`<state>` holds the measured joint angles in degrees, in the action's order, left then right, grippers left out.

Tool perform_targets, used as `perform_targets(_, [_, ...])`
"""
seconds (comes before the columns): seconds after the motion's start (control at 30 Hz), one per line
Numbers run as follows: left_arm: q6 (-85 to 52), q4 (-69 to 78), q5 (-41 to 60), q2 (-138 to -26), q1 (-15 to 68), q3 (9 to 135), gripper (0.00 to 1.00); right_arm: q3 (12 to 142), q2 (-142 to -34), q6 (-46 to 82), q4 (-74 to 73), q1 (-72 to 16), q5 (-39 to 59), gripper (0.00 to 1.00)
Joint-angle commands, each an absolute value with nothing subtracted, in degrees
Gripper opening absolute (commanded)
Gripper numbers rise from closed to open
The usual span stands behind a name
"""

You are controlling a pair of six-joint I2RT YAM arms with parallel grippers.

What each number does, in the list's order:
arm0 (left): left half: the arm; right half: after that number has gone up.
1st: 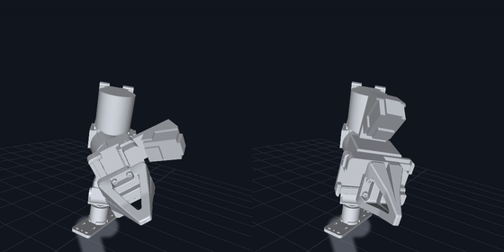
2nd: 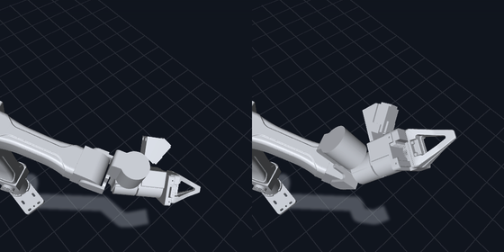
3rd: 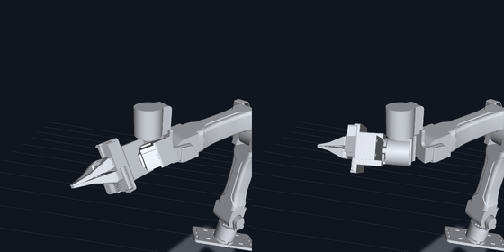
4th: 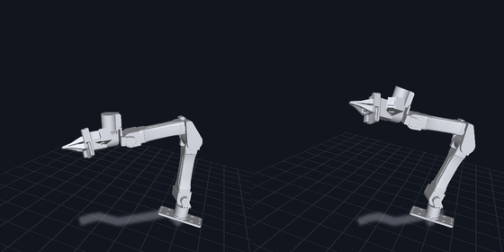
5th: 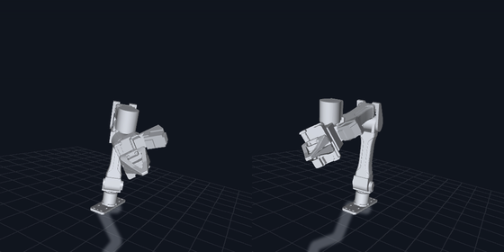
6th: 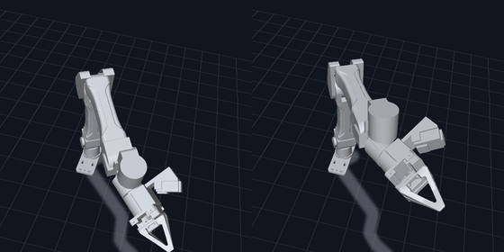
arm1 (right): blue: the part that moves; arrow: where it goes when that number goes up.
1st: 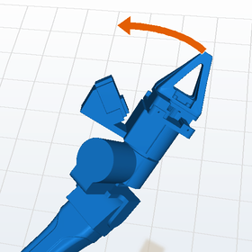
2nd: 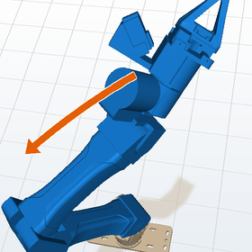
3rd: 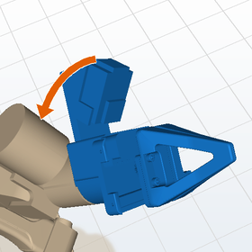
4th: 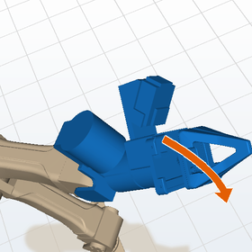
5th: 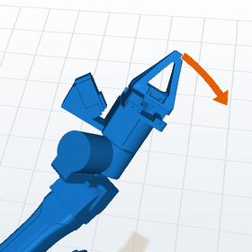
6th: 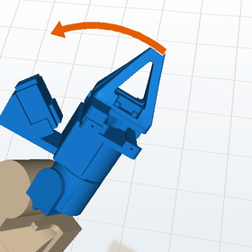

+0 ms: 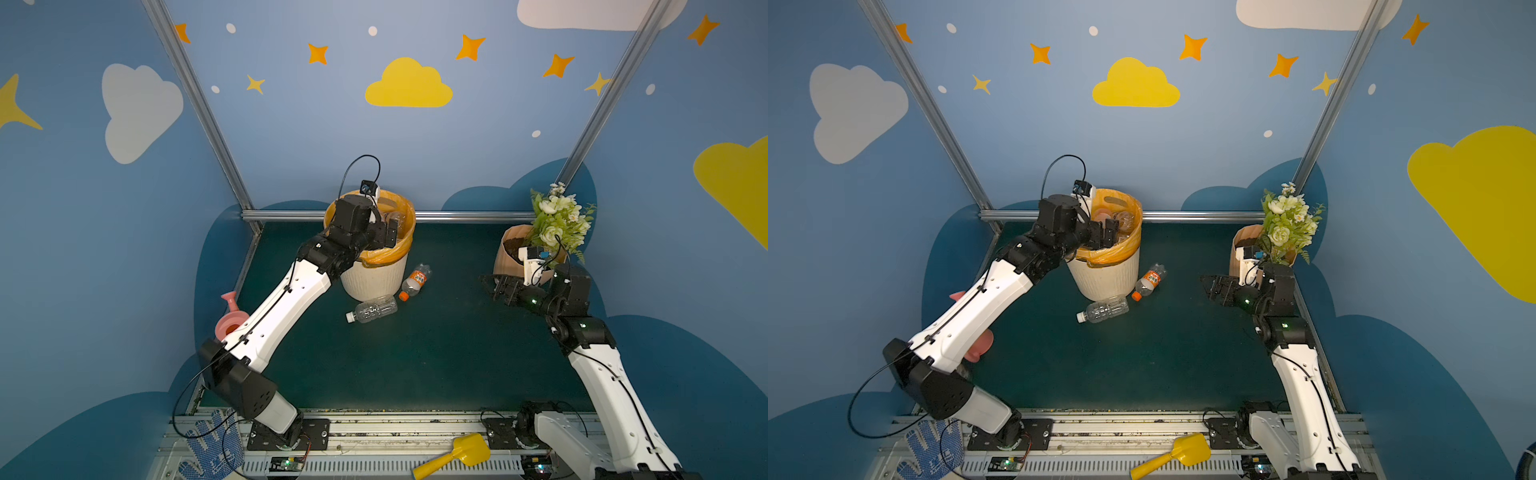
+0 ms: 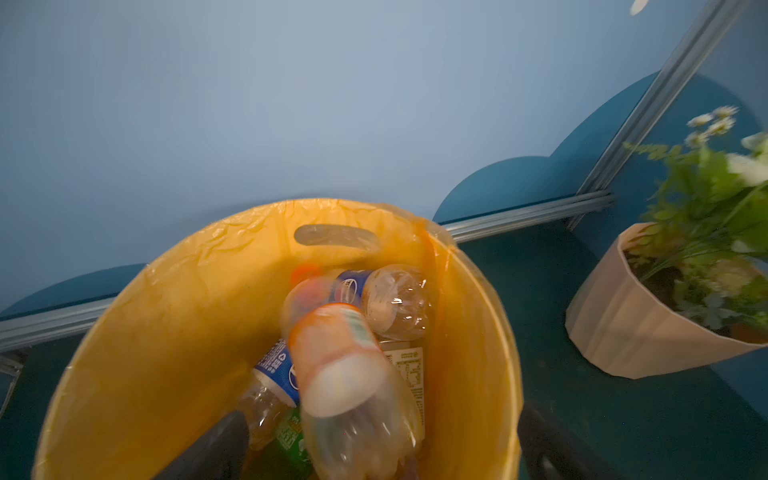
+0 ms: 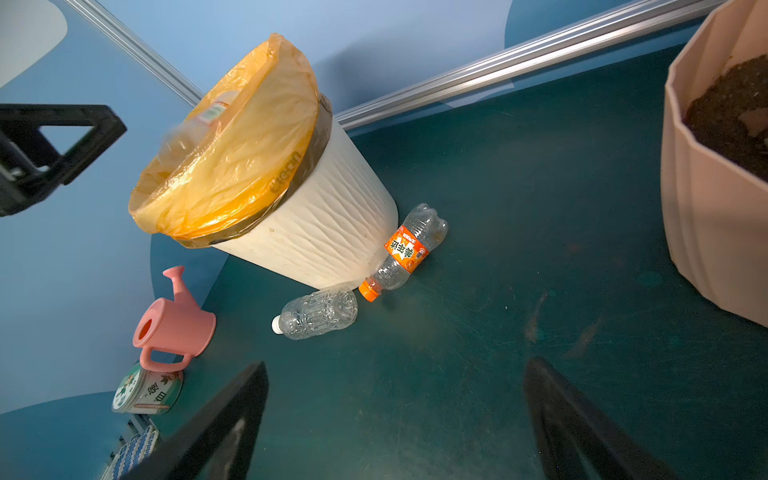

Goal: Throw the plastic bottles in the bin
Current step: 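Open the left gripper over the bin to drop the orange-cap bottle, then lower the left gripper to the clear white-cap water bottle beside the bin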

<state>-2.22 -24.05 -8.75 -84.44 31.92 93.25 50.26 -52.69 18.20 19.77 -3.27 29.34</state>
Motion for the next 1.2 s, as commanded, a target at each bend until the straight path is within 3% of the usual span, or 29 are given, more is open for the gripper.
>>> perform_targets(0.0, [0.76,-13.04,-11.64,-70.93,34.98,89.25,1.00,51.60,-52.68,17.42,21.27,-3.63,28.39,0.94])
perform_targets(0.17, [2.20,-8.94,-17.93,-61.51,37.79,79.23,1.00,50.93,-53.78,18.57,20.40,-3.77,28.23,0.93])
perform_targets(0.7, [-14.24,-20.24,-33.08,-44.50,37.62,54.36,1.00,51.15,-58.29,20.46,18.95,-6.48,27.39,0.93])
perform_targets(0.97, [-17.11,-25.41,-30.85,-46.27,37.66,48.10,1.00,51.59,-60.23,20.94,18.09,-8.35,26.33,0.93])
perform_targets(1.17, [-16.93,-23.14,-25.58,-53.92,37.63,45.10,1.00,51.26,-60.33,21.08,18.36,-8.53,25.45,0.94])
